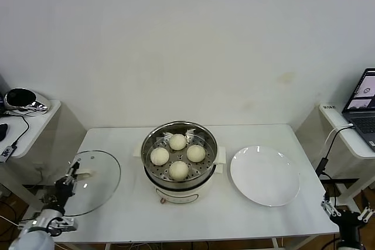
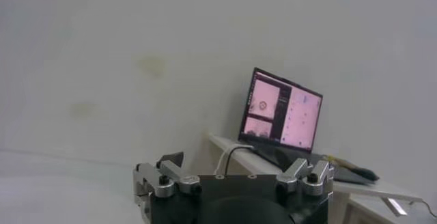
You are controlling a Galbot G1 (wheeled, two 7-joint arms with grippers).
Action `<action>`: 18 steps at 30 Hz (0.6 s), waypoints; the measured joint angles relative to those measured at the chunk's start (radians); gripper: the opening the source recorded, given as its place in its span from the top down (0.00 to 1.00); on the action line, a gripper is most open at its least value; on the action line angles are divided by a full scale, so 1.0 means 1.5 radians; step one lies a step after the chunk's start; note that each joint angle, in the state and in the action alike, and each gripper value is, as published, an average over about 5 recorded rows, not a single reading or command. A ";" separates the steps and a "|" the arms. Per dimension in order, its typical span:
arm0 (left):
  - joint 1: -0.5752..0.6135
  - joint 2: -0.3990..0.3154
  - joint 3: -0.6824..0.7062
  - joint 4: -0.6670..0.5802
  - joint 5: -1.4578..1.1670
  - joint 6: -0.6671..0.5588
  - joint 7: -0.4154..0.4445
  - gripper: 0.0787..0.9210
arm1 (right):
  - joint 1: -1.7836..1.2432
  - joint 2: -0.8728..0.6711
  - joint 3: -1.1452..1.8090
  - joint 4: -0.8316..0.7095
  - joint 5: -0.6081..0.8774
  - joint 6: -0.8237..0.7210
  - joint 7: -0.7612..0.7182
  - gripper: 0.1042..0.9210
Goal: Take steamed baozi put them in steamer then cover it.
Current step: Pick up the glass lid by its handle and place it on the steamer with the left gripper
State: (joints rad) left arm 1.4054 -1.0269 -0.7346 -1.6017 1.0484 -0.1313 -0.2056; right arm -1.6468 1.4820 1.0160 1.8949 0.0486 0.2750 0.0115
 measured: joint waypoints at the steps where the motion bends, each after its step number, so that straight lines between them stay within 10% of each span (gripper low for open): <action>1: 0.006 0.005 -0.006 -0.016 -0.008 0.009 0.006 0.92 | -0.001 0.000 -0.002 0.001 -0.001 0.000 -0.001 0.12; 18: -0.025 0.115 0.080 -0.254 -0.114 0.209 0.137 0.92 | -0.012 0.023 -0.048 0.003 -0.043 0.011 -0.001 0.12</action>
State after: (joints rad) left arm 1.3677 -0.8549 -0.6143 -1.9833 0.8780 0.1815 -0.0005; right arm -1.6651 1.5166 0.9438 1.8996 -0.0164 0.2922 0.0093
